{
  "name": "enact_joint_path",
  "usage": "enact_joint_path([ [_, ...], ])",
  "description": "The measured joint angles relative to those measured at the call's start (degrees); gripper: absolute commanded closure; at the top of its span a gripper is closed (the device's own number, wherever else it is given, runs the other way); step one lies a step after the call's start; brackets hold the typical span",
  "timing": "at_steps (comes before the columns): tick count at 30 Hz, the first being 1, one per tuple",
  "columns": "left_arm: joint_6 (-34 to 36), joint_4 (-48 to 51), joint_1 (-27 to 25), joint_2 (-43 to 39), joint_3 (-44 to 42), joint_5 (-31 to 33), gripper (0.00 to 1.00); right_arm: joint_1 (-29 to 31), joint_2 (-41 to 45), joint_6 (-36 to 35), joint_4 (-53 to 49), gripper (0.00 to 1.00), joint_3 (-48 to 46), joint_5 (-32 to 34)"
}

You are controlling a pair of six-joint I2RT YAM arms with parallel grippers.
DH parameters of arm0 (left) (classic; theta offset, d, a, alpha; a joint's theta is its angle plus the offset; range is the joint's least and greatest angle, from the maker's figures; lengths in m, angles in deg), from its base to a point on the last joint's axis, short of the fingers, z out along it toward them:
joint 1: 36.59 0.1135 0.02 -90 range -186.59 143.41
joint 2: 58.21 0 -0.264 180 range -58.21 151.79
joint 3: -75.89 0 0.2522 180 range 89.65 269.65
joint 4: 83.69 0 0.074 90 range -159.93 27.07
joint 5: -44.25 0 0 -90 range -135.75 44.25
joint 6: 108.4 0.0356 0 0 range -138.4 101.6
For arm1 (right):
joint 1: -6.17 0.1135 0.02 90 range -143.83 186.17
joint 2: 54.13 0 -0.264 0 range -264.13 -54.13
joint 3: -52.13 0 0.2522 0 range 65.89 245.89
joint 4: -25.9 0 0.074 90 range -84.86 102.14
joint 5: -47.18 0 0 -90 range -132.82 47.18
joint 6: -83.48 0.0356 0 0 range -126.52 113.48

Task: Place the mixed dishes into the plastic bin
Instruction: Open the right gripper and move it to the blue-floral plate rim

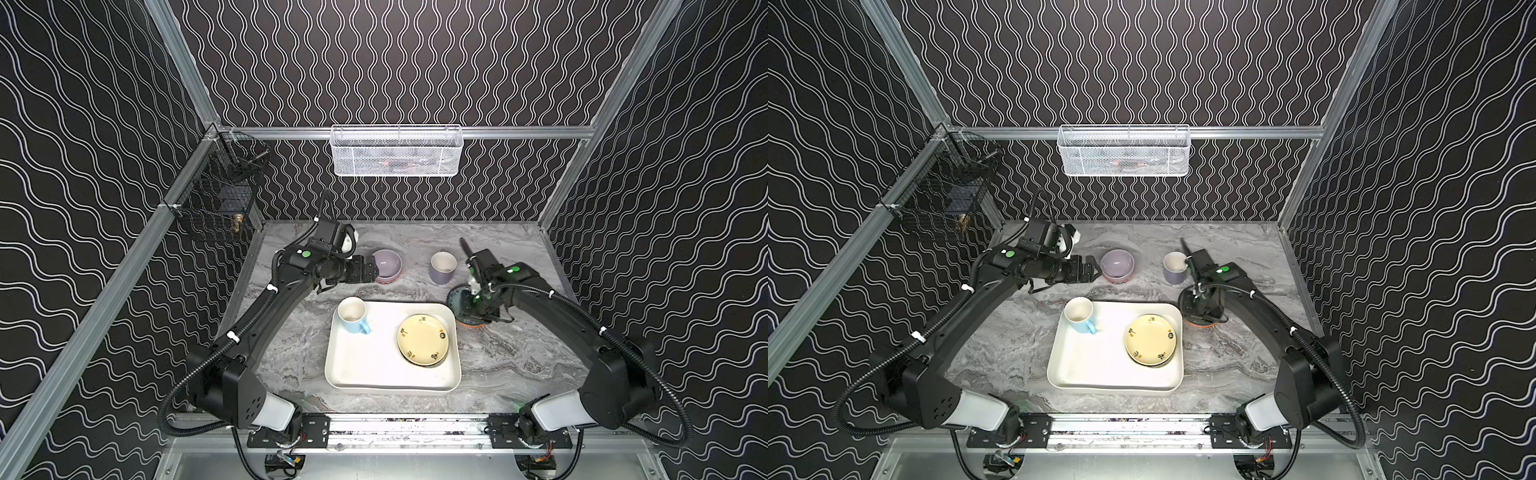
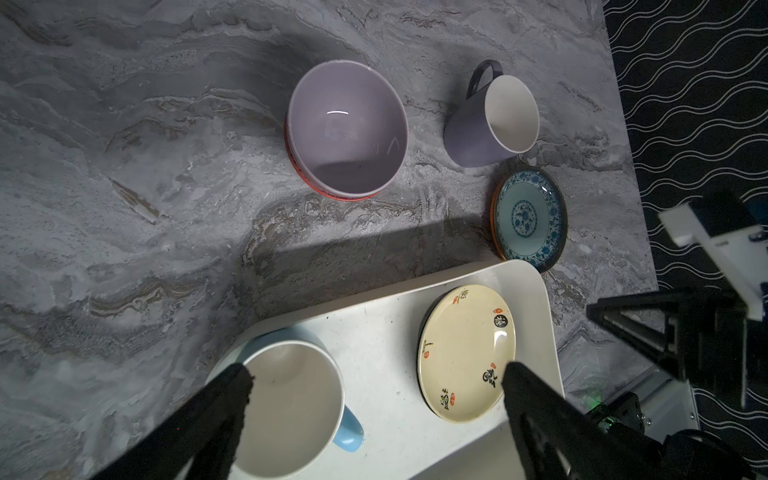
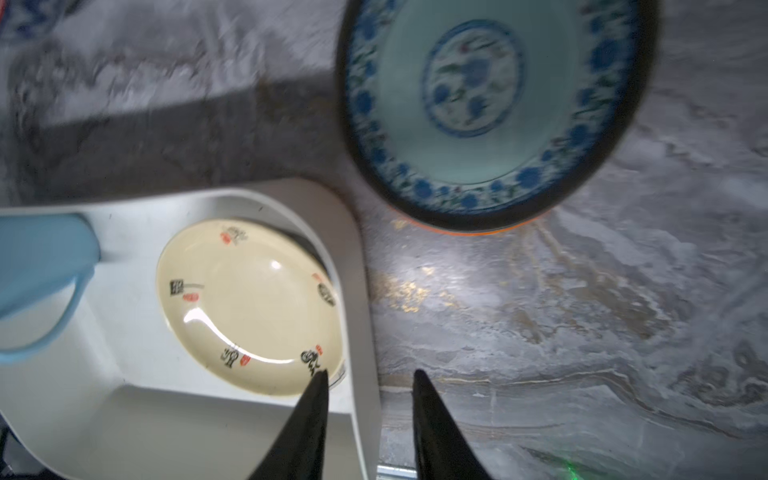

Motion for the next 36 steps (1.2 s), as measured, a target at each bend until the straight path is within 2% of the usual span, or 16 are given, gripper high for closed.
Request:
enact_joint_path([
  [5,0.52,-0.04,-1.49,2.29,3.19,-1.44,0.01,-10.97,-0.22,0.04,1.29,0.6,-1.9,1.51],
  [11,0.66,-0.83,-5.62,6.64,8.44,-2.45,0.02,-18.67,-7.8,0.02,7.13,0.61,-2.08,2.29],
  [16,0.66,-1.09,-7.72,9.51,10.88,-3.17,0.01,-20.87,-12.83,-0.46,10.93,0.62,-0.76,1.66],
  [24,0.7,-1.25,-7.76,12.26,13.09,-3.06,0.02,-21.33,-18.12,-2.29,14.64,0.63,1.05,0.5],
  [36,0.7,-1.05,-7.76,16.28,15.8,-3.1,0.02,-21.38,-20.26,-3.65,16.28,0.65,0.42,-2.49],
])
